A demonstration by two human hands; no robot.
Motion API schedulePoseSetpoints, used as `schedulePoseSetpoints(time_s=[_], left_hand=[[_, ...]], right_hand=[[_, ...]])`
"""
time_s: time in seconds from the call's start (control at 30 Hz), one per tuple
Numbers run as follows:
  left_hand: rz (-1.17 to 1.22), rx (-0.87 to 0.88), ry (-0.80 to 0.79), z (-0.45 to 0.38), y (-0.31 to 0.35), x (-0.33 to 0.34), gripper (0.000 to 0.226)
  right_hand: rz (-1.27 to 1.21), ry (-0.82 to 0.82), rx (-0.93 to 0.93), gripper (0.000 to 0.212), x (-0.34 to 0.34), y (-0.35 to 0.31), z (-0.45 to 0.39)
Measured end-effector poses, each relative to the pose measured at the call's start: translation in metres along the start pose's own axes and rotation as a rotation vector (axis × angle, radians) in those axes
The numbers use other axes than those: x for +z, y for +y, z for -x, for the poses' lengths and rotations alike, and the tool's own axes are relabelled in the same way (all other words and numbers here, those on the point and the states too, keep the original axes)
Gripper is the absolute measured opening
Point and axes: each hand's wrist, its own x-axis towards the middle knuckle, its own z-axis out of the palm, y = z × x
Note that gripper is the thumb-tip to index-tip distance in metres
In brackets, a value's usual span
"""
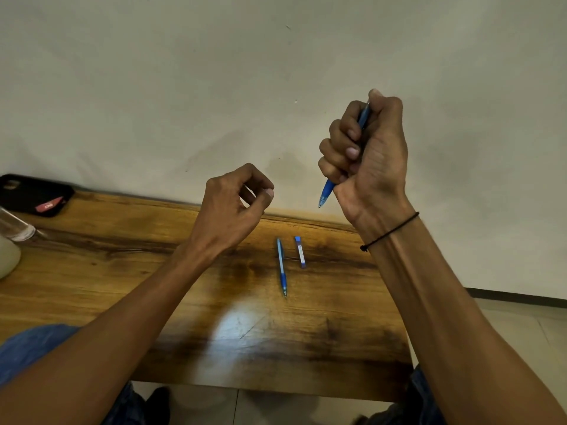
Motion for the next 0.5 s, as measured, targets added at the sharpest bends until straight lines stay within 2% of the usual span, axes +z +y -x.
schedulePoseSetpoints(time_s=[0.5], left_hand=[[-0.003,-0.002,-0.001,-0.0002,0.0,-0.0001,0.004]], right_hand=[[-0.006,-0.022,-0.009,0.052,-0.0004,0.001,0.0005]])
